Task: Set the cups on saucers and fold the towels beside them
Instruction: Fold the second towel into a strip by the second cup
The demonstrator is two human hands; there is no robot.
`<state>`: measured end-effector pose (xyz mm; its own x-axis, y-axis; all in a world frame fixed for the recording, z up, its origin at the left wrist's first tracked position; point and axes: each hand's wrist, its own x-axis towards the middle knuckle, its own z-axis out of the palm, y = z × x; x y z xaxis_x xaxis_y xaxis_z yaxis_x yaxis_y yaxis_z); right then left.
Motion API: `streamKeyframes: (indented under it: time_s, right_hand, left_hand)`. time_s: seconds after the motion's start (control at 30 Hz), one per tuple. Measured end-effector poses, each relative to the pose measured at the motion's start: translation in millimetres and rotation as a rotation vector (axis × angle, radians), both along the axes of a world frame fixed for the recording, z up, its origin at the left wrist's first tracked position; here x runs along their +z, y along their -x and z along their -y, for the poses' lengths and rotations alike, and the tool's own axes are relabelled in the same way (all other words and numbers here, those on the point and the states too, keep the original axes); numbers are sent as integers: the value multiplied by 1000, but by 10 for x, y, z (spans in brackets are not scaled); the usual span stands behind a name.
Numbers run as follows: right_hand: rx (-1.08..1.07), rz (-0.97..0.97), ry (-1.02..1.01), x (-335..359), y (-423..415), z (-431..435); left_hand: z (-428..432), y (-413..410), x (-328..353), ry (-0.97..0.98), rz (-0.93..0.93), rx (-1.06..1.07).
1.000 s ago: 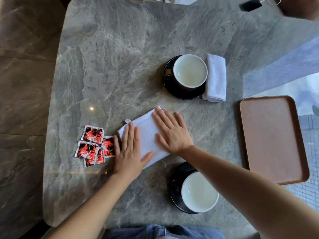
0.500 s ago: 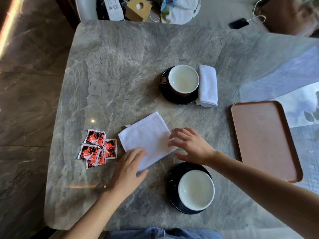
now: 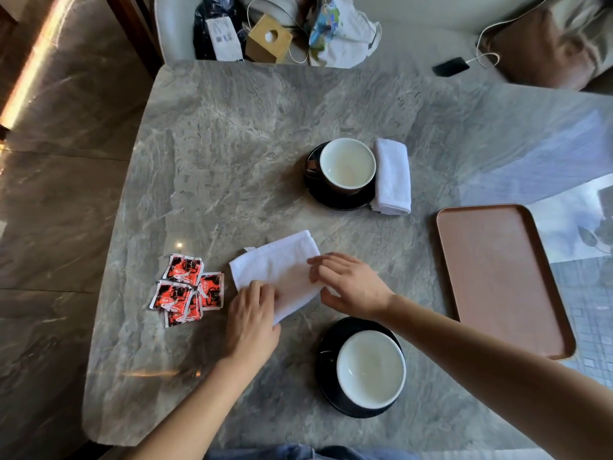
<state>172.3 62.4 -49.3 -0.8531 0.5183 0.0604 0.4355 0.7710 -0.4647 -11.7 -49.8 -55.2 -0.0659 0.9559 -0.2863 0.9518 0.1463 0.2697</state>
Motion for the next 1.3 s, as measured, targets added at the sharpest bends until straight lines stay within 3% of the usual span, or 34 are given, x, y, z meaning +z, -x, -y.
streamKeyframes:
  time_s: [0.13, 0.2, 0.37, 0.53, 0.63, 0.73, 0.9, 1.07, 1.2, 1.3]
  right_hand:
    - [-217, -31, 152, -17, -10, 59]
    - [-321, -46, 212, -22, 4, 84]
    - [-393, -29, 259, -74, 18, 86]
    - [-466, -20, 302, -168, 18, 7]
    - [-457, -8, 297, -216, 34, -10]
    - [-463, 17, 291, -256, 73, -26]
    - [-515, 44, 295, -297, 161, -39]
    - [-568, 58, 291, -289, 209, -76]
    - [-595, 61, 292, -288, 231, -75]
    - [-612, 59, 298, -275, 259, -73]
  left_hand:
    - [56, 42, 9, -28, 287, 131]
    - [92, 47, -7, -50, 337, 181]
    - [100, 84, 1, 49, 379, 265]
    - [34, 95, 17, 224, 687, 416]
    - [21, 133, -13, 259, 768, 458]
    - [44, 166, -47, 261, 715, 444]
    - [77, 210, -35, 118, 423, 359]
    - [28, 202, -10, 31, 326, 302]
    - [35, 108, 4, -193, 156, 99]
    - [94, -61, -51, -195, 37, -188]
